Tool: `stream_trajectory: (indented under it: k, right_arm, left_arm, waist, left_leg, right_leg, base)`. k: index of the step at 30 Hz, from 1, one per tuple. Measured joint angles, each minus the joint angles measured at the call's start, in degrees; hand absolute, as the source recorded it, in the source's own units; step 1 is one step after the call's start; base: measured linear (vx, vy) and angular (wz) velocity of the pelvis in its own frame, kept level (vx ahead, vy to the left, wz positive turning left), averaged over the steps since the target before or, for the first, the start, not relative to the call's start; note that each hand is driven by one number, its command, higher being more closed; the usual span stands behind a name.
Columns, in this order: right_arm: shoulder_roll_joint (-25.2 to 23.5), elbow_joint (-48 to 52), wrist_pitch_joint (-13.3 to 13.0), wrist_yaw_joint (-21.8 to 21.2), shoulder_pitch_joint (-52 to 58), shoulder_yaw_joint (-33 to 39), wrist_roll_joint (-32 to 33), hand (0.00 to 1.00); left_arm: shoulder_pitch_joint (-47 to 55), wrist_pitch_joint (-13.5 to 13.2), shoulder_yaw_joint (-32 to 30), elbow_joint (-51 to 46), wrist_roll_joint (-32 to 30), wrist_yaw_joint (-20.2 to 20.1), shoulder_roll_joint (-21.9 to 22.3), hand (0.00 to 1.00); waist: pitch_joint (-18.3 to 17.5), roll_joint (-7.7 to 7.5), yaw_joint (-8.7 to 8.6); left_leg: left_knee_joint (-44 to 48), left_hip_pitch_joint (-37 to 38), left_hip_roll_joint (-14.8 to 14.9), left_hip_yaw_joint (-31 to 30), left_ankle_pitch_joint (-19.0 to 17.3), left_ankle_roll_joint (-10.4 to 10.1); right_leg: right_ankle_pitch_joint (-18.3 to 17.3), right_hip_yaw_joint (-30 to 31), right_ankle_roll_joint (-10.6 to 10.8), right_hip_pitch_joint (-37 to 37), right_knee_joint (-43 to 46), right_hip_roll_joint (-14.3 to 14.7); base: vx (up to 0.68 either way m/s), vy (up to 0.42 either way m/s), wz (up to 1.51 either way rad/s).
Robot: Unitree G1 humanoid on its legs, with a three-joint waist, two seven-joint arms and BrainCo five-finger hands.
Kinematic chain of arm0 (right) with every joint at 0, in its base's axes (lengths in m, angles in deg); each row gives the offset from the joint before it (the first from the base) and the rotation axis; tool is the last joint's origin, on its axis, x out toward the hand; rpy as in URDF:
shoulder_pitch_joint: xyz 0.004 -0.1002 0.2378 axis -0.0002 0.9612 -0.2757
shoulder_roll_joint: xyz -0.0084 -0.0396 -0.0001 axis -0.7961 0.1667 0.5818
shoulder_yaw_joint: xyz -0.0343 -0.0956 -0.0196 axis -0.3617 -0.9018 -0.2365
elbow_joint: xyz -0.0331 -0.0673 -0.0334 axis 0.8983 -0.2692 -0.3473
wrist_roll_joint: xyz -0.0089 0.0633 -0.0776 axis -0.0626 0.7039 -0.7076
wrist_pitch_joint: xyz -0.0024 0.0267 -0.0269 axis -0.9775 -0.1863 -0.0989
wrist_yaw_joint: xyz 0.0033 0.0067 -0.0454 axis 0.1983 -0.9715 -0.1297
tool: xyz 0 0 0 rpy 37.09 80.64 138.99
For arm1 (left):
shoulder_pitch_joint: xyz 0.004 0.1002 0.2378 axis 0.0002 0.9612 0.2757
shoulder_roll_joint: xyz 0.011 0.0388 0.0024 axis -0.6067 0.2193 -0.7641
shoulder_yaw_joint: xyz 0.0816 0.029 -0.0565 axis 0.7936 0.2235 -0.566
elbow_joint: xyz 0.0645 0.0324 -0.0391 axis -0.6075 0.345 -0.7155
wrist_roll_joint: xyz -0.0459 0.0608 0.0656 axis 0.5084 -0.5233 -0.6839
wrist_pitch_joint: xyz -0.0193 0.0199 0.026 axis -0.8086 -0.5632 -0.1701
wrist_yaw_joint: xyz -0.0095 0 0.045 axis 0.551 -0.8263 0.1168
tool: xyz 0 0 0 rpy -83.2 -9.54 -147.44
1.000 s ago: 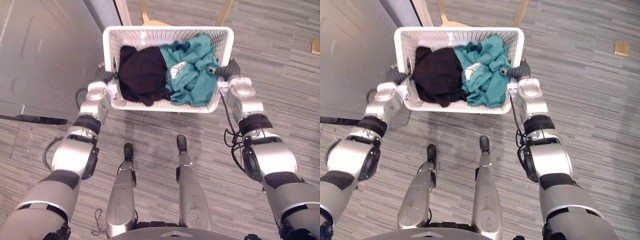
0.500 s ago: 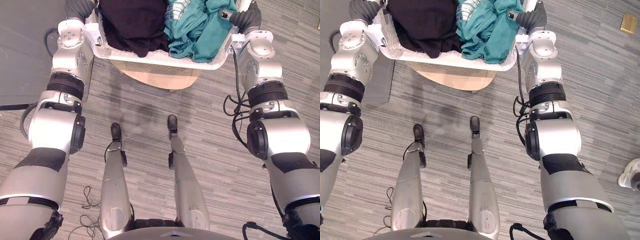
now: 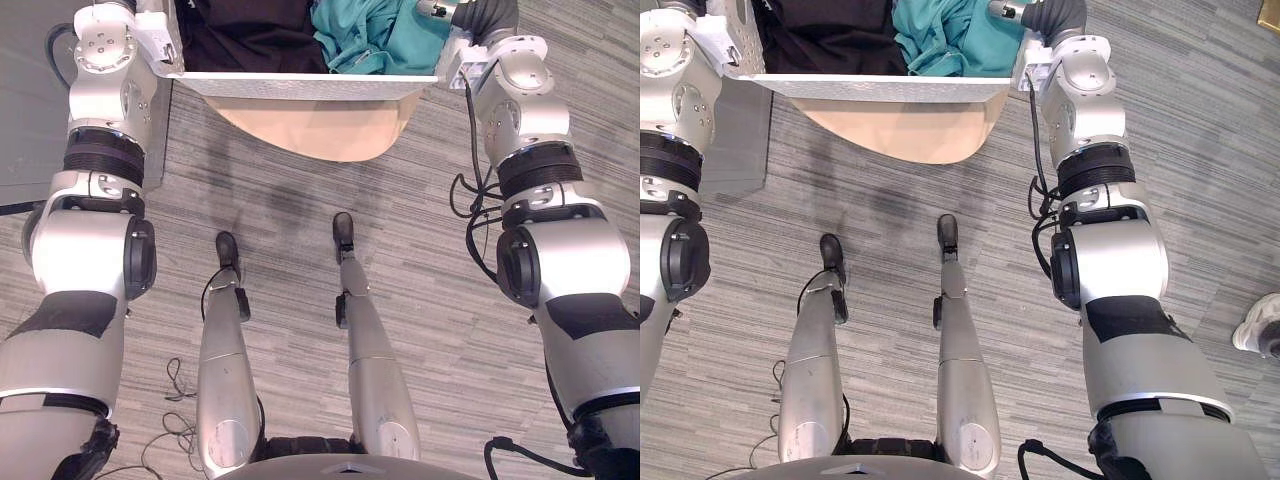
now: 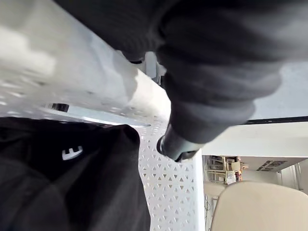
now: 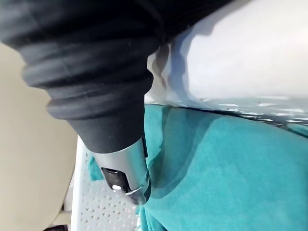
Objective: Pick up the laundry basket with both hands and put the clothes into the washing machine.
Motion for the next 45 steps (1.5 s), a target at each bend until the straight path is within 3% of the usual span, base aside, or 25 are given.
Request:
stream_trajectory:
  k: [5, 9, 15, 21, 26, 32, 34, 38, 45]
  right_arm:
    - [-0.54, 0.06, -0.11, -0.25, 0.00, -1.36, 0.42, 0.00]
    - [-0.42, 3.32, -0.11, -0.27, 1.26, -4.65, 2.45, 0.00]
    - [3.90, 31.87, -0.76, -0.23, 17.44, -6.51, 2.34, 0.00]
    - [4.91, 52.59, -3.52, -0.38, 38.95, 0.48, -0.98, 0.00]
    - [4.95, 59.83, -4.98, -1.56, 52.35, 10.85, -3.24, 0.00]
    - [3.07, 61.37, -5.05, -2.75, 65.99, 19.81, -5.43, 0.00]
    - [0.76, 61.35, -5.05, -2.87, 71.36, 22.48, -5.94, 0.00]
    - [-2.45, 61.39, -5.05, -4.04, 78.15, 24.16, -7.69, 0.00]
    - [-13.84, 61.29, -5.04, -6.46, 96.30, 31.38, -9.95, 0.00]
  left_arm:
    - [1.25, 0.00, -1.65, -0.24, -1.15, 0.30, -0.32, 0.00]
    - [4.87, -0.07, -2.39, -6.06, -0.91, 1.64, -1.72, 0.00]
    - [13.74, -1.19, -1.28, -22.15, 0.08, 4.86, -5.52, 0.00]
    - [19.11, -4.98, 3.01, -35.83, -1.25, 6.63, -5.64, 0.00]
    - [24.49, -5.90, 5.70, -40.86, -2.27, 6.49, -5.10, 0.00]
    - [33.77, -6.13, 6.95, -46.12, -2.36, 4.86, 1.44, 0.00]
    - [40.57, -6.15, 8.23, -49.32, -2.36, 3.48, 4.68, 0.00]
    - [49.39, -6.21, 7.88, -52.53, -2.36, 2.10, 8.33, 0.00]
    - [73.45, -6.25, -3.54, -58.26, -3.35, -0.01, 18.88, 0.00]
  waist:
    - [0.00, 0.00, -0.04]
    - [0.00, 0.00, -0.20]
    - [0.00, 0.00, -0.04]
    - [-0.05, -0.02, 0.40]
    - [-0.13, 0.02, 0.30]
    - [-0.76, 0.20, 0.71]
    - [-4.92, 0.23, 0.60]
    - [-8.84, 0.44, 0.86]
    - [-15.15, 3.16, 1.34]
  left_leg:
    - [1.33, -0.03, 0.22, 0.30, -0.57, 0.20]
    - [2.22, 0.10, 0.60, 0.49, -0.78, 0.12]
    - [1.97, 3.39, 0.73, 1.62, -0.99, 0.20]
    - [-1.06, 10.65, -0.99, 2.42, -1.12, 1.13]
    - [-2.93, 15.51, -2.99, 3.77, -0.29, 1.73]
    - [-5.58, 21.98, -5.34, 3.63, 0.18, 2.24]
    - [-7.31, 22.97, -6.22, 3.54, -0.03, 2.63]
    - [-9.05, 25.70, -7.34, 4.02, 0.52, 2.35]
    - [-14.84, 34.55, -8.80, 4.11, 0.70, 2.24]
  right_leg:
    - [-0.05, 0.42, 0.05, 0.02, 0.57, 0.25]
    - [-0.05, 0.99, 0.05, 0.03, 1.18, 0.75]
    - [-0.48, 1.74, 0.10, 2.22, 2.01, 0.72]
    - [-3.46, 1.25, 0.60, 7.77, 3.84, -0.78]
    - [-4.79, 1.03, 1.09, 11.29, 5.32, -3.23]
    - [-7.88, 0.13, 1.46, 15.88, 7.85, -5.51]
    - [-9.64, -0.12, 1.35, 15.94, 8.92, -6.40]
    - [-11.31, 0.10, 1.62, 16.49, 11.14, -7.33]
    - [-16.72, -0.10, 1.47, 21.26, 14.56, -8.44]
  base:
    - [-0.02, -0.007, -0.04]
    - [-0.03, -0.022, -0.08]
    - [0.00, -0.012, -0.07]
    - [0.03, -0.003, 0.12]
    - [0.05, 0.019, 0.13]
    - [0.06, 0.003, 0.14]
    - [0.08, -0.017, 0.14]
    - [0.10, -0.011, 0.04]
    - [0.08, -0.029, 0.02]
